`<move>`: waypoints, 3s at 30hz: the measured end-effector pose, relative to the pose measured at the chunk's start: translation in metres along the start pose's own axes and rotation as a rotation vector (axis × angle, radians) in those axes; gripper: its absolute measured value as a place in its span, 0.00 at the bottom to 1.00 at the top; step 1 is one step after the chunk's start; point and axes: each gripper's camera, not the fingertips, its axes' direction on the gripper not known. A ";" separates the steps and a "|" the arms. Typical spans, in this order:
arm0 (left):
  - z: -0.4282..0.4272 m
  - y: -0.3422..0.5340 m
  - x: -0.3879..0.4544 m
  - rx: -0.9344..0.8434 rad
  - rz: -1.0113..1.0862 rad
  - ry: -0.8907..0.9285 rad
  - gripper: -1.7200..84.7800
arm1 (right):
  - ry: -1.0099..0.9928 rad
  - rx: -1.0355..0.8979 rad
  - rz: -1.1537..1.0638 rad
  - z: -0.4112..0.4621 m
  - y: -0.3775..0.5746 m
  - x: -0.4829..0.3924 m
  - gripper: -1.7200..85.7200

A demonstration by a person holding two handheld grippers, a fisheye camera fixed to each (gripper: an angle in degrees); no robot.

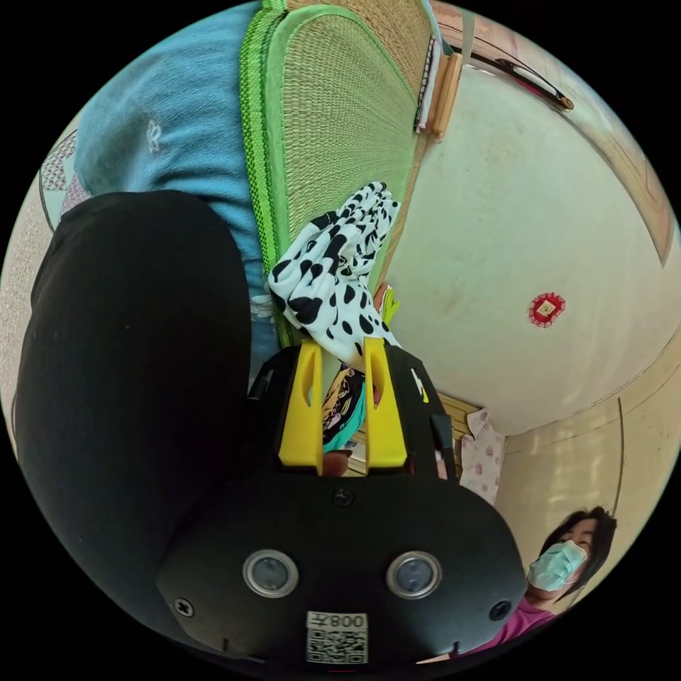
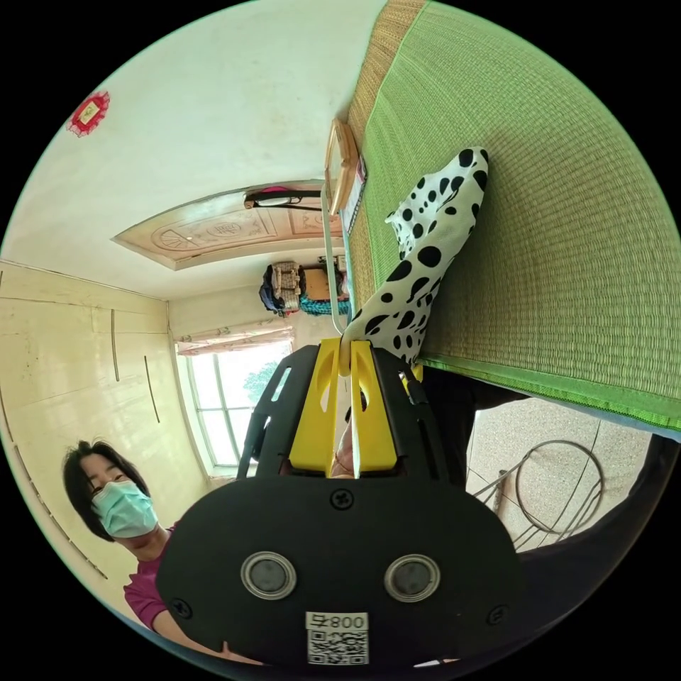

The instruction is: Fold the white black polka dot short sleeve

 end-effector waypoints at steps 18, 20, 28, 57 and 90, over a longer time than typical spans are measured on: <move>-0.048 0.009 -0.006 0.063 0.014 0.037 0.10 | -0.023 0.049 0.023 -0.009 0.007 0.005 0.04; -0.052 0.013 -0.006 0.066 0.019 0.033 0.09 | -0.022 0.052 0.028 -0.010 0.008 0.007 0.04; -0.058 0.032 -0.004 0.029 0.049 0.008 0.08 | -0.017 0.067 0.051 -0.020 0.019 0.016 0.04; -0.020 0.140 0.038 -0.185 0.296 -0.108 0.06 | -0.029 0.097 0.072 -0.069 0.104 0.038 0.04; 0.165 0.173 0.169 -0.303 0.470 0.071 0.06 | -0.193 0.270 -0.215 -0.157 0.216 -0.093 0.04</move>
